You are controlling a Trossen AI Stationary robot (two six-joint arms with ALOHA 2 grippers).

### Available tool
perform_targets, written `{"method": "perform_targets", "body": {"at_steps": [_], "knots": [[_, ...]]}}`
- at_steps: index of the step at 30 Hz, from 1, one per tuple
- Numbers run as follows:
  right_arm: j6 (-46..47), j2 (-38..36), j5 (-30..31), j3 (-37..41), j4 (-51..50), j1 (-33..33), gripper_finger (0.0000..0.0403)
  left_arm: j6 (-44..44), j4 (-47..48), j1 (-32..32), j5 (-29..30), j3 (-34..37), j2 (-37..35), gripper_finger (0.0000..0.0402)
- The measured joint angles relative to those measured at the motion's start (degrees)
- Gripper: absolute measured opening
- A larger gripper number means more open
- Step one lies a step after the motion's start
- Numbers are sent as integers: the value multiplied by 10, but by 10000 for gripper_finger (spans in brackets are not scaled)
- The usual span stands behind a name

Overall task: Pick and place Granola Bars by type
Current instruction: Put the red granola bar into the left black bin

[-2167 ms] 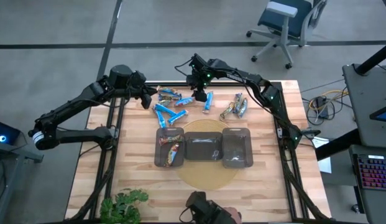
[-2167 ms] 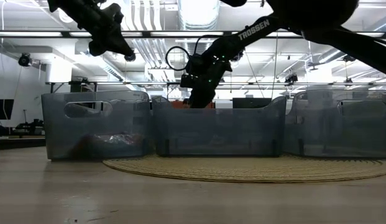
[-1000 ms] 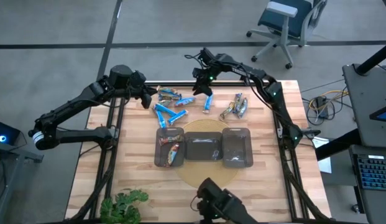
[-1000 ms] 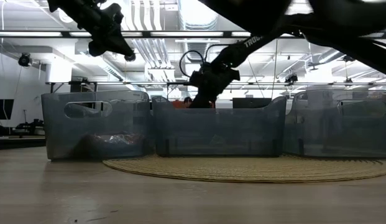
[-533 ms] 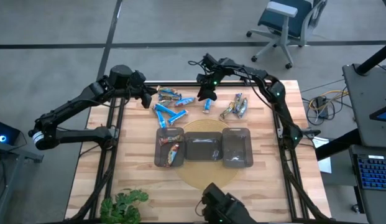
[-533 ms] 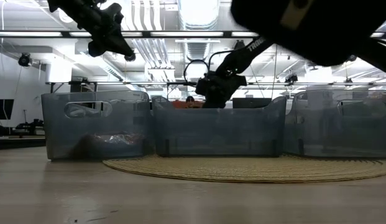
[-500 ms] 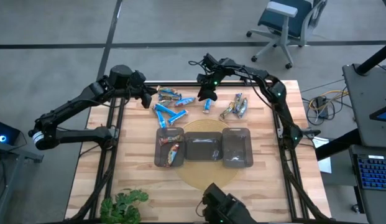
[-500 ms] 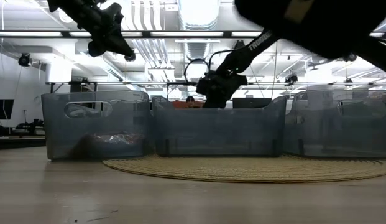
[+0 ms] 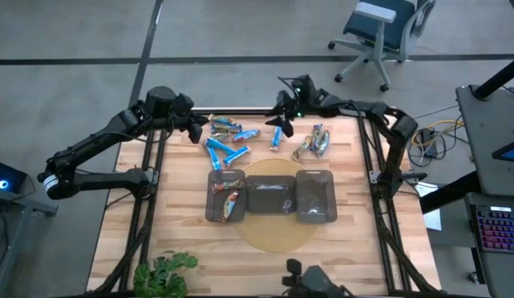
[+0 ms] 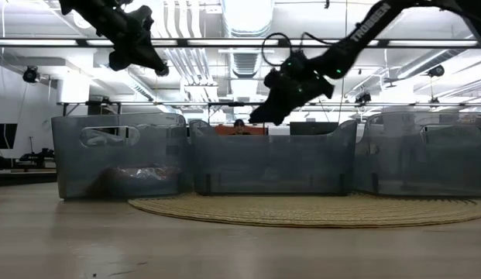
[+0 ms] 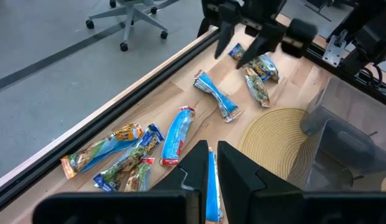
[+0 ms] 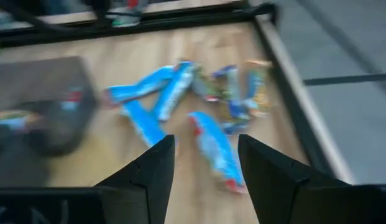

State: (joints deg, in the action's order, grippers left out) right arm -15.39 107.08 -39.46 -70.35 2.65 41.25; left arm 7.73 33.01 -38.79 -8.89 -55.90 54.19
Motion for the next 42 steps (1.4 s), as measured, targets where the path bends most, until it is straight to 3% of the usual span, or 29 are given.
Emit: {"method": "perform_targets", "body": {"at_steps": [3,7,11,14,19,28,42], "knots": [[7,-3,49,49,74,4,168,3,0,0,0,0,0,18],[5,2,51,86,129,16,166,12,0,0,0,0,0,18],[-19,18,44,99,136,30,159,12,0,0,13,0,0,18],[-34,36,0,94,135,42,151,12,0,0,24,0,0,18],[-43,63,-58,35,87,62,138,12,0,0,25,0,0,18],[-176,118,-59,-87,-108,64,134,14,0,0,25,0,0,18],[-231,183,-53,-182,-212,55,141,13,0,0,26,0,0,18]]}}
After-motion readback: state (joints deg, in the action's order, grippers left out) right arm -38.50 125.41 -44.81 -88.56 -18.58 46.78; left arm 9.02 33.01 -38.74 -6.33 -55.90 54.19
